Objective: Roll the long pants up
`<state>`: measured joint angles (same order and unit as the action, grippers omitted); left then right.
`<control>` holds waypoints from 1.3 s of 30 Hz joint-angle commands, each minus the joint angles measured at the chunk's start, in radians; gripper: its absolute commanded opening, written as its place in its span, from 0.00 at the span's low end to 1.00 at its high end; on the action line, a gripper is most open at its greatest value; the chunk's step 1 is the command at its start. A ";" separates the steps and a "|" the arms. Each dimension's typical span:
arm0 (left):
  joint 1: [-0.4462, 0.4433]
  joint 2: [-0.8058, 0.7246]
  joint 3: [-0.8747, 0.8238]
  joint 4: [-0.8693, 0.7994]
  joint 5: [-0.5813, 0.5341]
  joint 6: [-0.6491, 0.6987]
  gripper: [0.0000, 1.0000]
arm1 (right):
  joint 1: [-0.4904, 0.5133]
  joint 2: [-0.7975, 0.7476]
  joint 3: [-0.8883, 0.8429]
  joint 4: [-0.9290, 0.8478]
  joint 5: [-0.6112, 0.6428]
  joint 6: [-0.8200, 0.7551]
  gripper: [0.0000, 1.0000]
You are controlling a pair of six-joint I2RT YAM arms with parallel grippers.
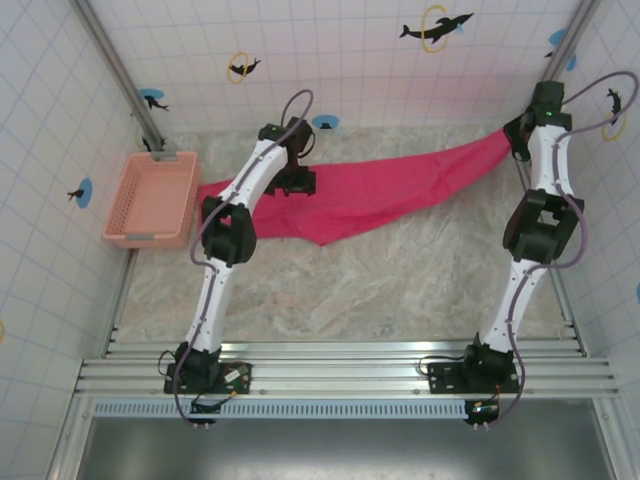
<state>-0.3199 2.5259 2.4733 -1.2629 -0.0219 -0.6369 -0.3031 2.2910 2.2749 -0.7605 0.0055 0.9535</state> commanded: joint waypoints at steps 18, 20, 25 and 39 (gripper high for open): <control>-0.165 0.176 0.068 0.309 0.258 -0.352 0.98 | 0.012 -0.066 0.084 0.007 -0.211 -0.254 0.00; -0.172 0.206 0.090 0.319 0.285 -0.388 0.97 | 0.029 -0.074 0.084 0.010 -0.227 -0.273 0.00; -0.227 0.243 0.108 0.374 0.311 -0.445 0.98 | 0.075 -0.098 0.087 0.020 -0.293 -0.297 0.00; -0.254 0.258 0.110 0.700 0.496 -0.689 0.98 | 0.218 -0.282 -0.018 0.007 -0.409 -0.359 0.00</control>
<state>-0.6003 2.7529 2.6049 -0.6388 0.3702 -1.2530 -0.0971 2.1239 2.2677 -0.7837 -0.3668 0.6147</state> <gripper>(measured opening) 0.975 0.088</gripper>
